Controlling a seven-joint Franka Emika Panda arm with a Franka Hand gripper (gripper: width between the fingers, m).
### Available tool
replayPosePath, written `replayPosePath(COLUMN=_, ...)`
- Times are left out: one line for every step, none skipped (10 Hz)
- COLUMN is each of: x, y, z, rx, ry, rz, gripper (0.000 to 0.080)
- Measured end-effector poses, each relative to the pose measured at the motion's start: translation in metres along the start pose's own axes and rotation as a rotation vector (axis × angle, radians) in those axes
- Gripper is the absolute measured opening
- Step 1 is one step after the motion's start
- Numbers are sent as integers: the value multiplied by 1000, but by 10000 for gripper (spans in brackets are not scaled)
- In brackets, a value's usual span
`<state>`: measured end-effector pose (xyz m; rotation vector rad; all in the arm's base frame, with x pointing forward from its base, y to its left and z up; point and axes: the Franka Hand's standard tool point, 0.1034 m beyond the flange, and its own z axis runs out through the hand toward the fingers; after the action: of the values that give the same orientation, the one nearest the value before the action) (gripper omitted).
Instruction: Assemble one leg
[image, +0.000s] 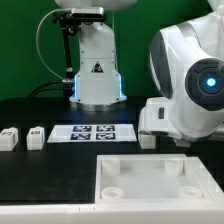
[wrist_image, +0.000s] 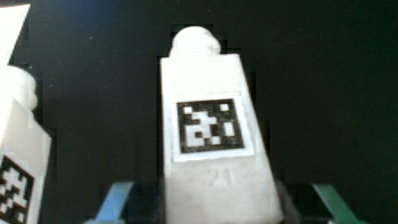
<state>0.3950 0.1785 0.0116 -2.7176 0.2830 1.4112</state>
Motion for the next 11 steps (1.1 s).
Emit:
replayPosePath(x=0, y=0, z=0, rx=0, ry=0, rz=0, gripper=291)
replayPosePath(x=0, y=0, z=0, rx=0, ry=0, rz=0, gripper=291)
replayPosePath(x=0, y=0, z=-2, rx=1, ry=0, rz=0, gripper=291)
replayPosePath(x=-3, y=6, z=-18, rx=9, ry=1, rz=-6, gripper=292)
replayPosePath(x=-10, y=14, z=-43, rx=23, ry=6, rz=-7, gripper=292)
replayPosePath(x=-18, y=18, z=-65, rx=33, ry=17, rz=-7, gripper=292)
replayPosePath(x=-31, y=24, z=-87, rx=35, ry=12, rz=-7, gripper=294)
replayPosePath(x=-47, y=25, z=-114, rx=31, ry=51, rz=-1, gripper=294)
replayPosePath(x=-66, y=23, z=-124, rx=14, ry=37, rz=4, gripper=294)
replayPosePath(x=-57, y=18, z=-125, rx=22, ry=83, rz=-7, gripper=294)
replayPosePath(x=-38, y=8, z=-135, rx=41, ry=248, rz=-18, gripper=294)
